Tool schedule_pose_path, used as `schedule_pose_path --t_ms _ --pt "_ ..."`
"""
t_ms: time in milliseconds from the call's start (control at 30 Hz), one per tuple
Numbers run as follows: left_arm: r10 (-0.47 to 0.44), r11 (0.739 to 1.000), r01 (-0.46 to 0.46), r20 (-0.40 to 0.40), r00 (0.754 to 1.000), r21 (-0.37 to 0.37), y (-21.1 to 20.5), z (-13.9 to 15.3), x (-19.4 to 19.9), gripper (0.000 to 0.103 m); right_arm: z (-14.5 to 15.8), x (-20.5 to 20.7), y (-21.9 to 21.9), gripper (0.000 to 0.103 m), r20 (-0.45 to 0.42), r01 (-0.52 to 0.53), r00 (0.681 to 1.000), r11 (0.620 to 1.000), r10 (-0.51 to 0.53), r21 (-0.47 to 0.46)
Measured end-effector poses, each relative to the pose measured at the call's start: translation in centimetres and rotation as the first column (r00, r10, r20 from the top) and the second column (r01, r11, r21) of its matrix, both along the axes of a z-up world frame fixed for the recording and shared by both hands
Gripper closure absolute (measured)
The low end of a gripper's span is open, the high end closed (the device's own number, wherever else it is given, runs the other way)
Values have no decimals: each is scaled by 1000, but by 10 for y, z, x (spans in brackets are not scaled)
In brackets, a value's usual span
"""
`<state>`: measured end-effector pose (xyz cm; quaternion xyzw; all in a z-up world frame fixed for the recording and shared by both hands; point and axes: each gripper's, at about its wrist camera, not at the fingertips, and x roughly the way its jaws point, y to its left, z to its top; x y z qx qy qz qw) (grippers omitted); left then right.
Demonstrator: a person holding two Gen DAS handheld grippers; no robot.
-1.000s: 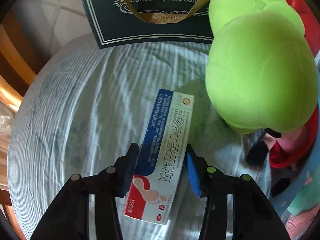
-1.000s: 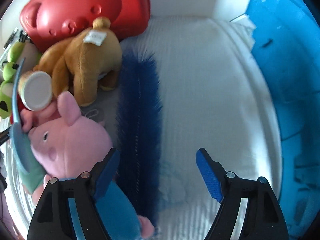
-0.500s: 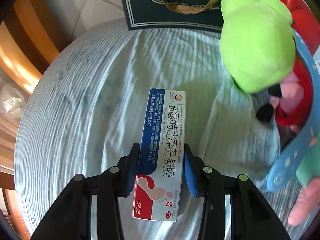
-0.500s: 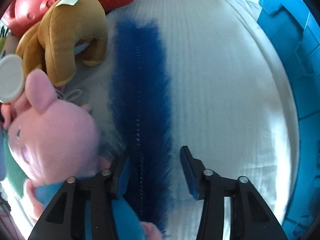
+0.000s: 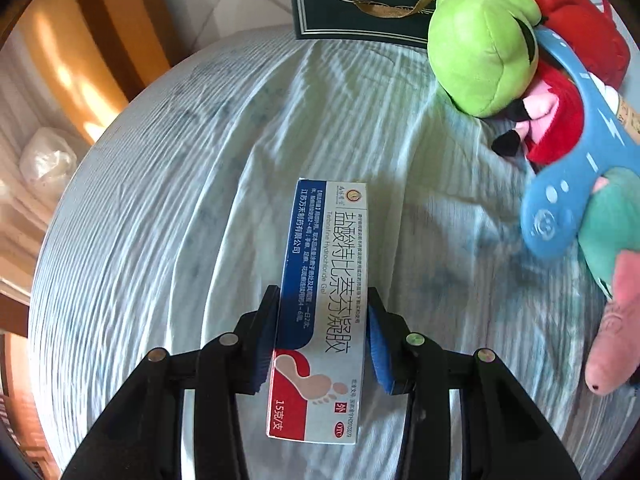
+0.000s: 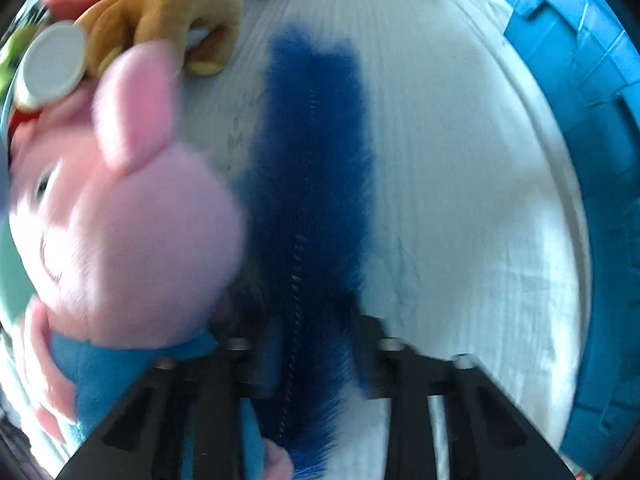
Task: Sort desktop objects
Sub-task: 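Grasp the blue-white foot cream box with the left gripper while the right grasps the blue fluffy brush, then carry the cream box and blue brush into the blue crate and release both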
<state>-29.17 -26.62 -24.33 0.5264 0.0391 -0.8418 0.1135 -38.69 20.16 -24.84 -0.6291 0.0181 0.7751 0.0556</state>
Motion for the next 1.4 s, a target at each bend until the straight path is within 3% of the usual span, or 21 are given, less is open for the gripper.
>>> schedule_pose_path --t_ms 100,300,467,667,867,1033,1400 --pt "21 999 -20 -28 999 30 4 11 30 64 15 19 3 90 -52 -16 999 1000 17 8" --pt "10 1000 -9 -98 995 9 29 32 71 64 68 67 4 91 -209 -41 977 999 46 24" --pt "-56 998 57 -160 986 1 60 58 84 64 127 104 5 91 -338 -45 940 999 49 20" --pt "-124 992 126 -255 959 -10 88 94 90 64 158 140 18 91 -459 -39 887 999 47 25" --pt "-176 983 180 -338 924 -21 119 130 109 64 214 140 25 91 -566 -28 823 999 38 27" --pt "-218 973 230 -422 880 -23 155 164 117 64 265 169 40 91 -659 -33 751 999 45 30" --pt "-313 931 362 -624 716 -51 296 267 139 64 390 231 111 91 -833 -28 548 997 76 72"
